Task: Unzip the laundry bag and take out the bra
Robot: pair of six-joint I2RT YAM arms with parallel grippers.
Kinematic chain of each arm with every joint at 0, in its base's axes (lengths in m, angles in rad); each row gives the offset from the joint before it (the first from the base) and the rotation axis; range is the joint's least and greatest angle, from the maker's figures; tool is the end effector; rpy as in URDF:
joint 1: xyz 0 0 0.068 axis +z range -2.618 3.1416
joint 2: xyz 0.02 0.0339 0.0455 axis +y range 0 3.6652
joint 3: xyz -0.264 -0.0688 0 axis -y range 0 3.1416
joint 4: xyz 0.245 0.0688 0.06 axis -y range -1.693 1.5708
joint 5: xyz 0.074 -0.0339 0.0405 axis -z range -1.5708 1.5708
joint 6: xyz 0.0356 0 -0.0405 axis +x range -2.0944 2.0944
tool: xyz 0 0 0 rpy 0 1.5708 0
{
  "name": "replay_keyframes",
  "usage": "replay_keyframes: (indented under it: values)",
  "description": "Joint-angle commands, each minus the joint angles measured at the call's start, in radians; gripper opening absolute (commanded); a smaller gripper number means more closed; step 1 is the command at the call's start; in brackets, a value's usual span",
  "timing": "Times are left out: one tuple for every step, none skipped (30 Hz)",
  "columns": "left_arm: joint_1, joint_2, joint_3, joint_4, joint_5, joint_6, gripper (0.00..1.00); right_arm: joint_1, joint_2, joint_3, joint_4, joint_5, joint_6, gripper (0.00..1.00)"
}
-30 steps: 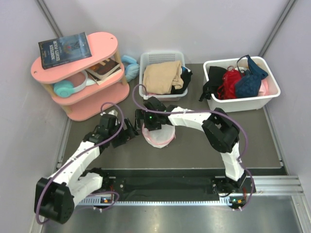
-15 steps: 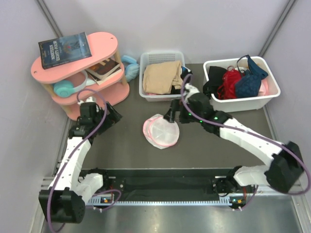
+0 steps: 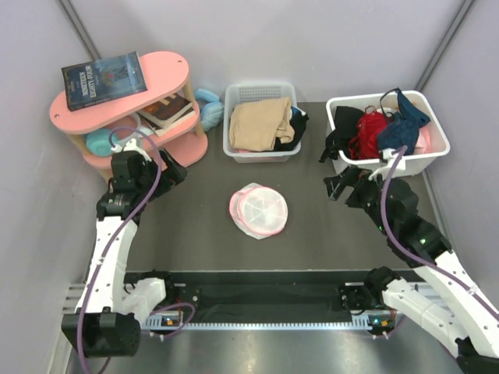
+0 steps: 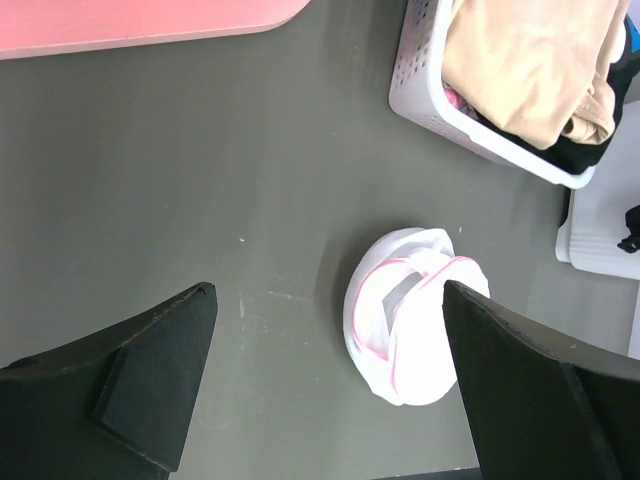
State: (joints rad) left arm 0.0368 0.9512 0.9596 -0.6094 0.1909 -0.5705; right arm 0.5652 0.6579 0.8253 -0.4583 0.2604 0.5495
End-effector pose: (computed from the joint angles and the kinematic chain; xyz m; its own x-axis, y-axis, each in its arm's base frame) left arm 0.2012 0.0006 0.3289 -0.5405 -0.5505 -0.6362 -0.2040 0.8194 -0.5357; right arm 0.1286 0.0707 0.3438 -0.3681 0.3642 -0.8555 -0.1372 0.8888 0.4373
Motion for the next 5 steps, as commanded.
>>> replay_keyframes:
  values:
    - [-0.002, -0.012, 0.021, 0.002, 0.028, 0.027, 0.99, -0.010, -0.033, -0.022, -0.071, 0.099, -0.010, 1.00]
    - [-0.002, -0.017, 0.021, 0.002, 0.035, 0.026, 0.99, -0.010, -0.038, -0.022, -0.072, 0.097, -0.011, 1.00]
    - [-0.002, -0.019, 0.021, 0.003, 0.030, 0.023, 0.99, -0.010, -0.038, -0.015, -0.069, 0.089, -0.026, 1.00]
    - [-0.002, -0.023, 0.028, -0.003, 0.025, 0.021, 0.99, -0.010, -0.037, -0.009, -0.065, 0.067, -0.045, 1.00]
    - [-0.002, -0.029, 0.031, -0.003, 0.024, 0.017, 0.99, -0.007, -0.023, -0.002, -0.062, 0.047, -0.065, 1.00]
